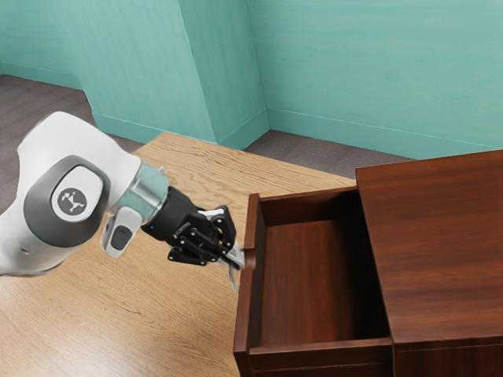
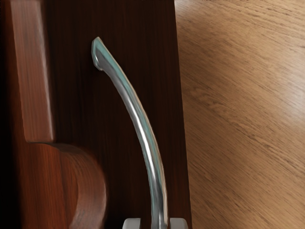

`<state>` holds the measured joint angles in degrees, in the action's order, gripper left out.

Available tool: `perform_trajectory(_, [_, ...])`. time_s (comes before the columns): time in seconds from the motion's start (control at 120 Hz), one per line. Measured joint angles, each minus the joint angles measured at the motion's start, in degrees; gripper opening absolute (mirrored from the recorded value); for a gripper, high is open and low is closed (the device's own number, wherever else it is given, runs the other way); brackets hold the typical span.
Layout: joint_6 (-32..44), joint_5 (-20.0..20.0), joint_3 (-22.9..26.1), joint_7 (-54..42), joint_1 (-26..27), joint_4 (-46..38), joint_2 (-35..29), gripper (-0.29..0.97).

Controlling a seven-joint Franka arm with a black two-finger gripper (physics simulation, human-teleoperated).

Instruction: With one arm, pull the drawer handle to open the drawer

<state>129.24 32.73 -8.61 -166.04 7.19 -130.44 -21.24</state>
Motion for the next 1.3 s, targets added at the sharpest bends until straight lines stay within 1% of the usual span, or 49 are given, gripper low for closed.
perform_trajectory(0.075, [-0.1, 0.0, -0.7, 0.0, 0.5, -0.2, -0.1, -0.04])
perform_trajectory(0.267, [-0.6, -0.1, -2.3, 0.0, 1.4, -0.5, -0.4, 0.05])
perform_trajectory(0.317, [-1.1, -0.3, -2.5, 0.0, 1.1, -0.4, -0.7, 0.05])
perform_trajectory(0.583, [-3.5, -1.0, -2.9, 0.3, 0.3, -0.3, -2.7, 0.23])
perform_trajectory(0.742, [-5.8, -2.7, -5.7, 0.5, 0.0, 1.8, -5.2, 0.28])
perform_trajectory(0.783, [-7.1, -5.2, -5.9, 1.2, 0.0, 5.1, -4.7, 0.3])
perform_trajectory(0.817, [-8.7, -8.5, -5.7, 2.5, 0.2, 8.7, -3.6, 0.32])
perform_trajectory(0.867, [-11.7, -14.0, -3.9, 5.0, 0.2, 14.9, -1.1, 0.39])
perform_trajectory(0.942, [-17.8, -21.2, -1.4, 10.1, 0.0, 24.8, 3.6, 0.48])
perform_trajectory(1.033, [-25.7, -27.0, -0.4, 18.3, -0.5, 33.1, 8.2, 0.55])
perform_trajectory(1.075, [-29.4, -28.8, 0.3, 23.1, -0.7, 36.5, 9.9, 0.57])
perform_trajectory(1.125, [-33.5, -29.8, 0.9, 29.3, -1.0, 38.5, 10.8, 0.59])
perform_trajectory(1.208, [-38.5, -30.5, 1.8, 39.5, -1.2, 39.5, 11.4, 0.62])
perform_trajectory(1.3, [-42.1, -30.9, 2.0, 49.6, -1.8, 39.7, 11.5, 0.64])
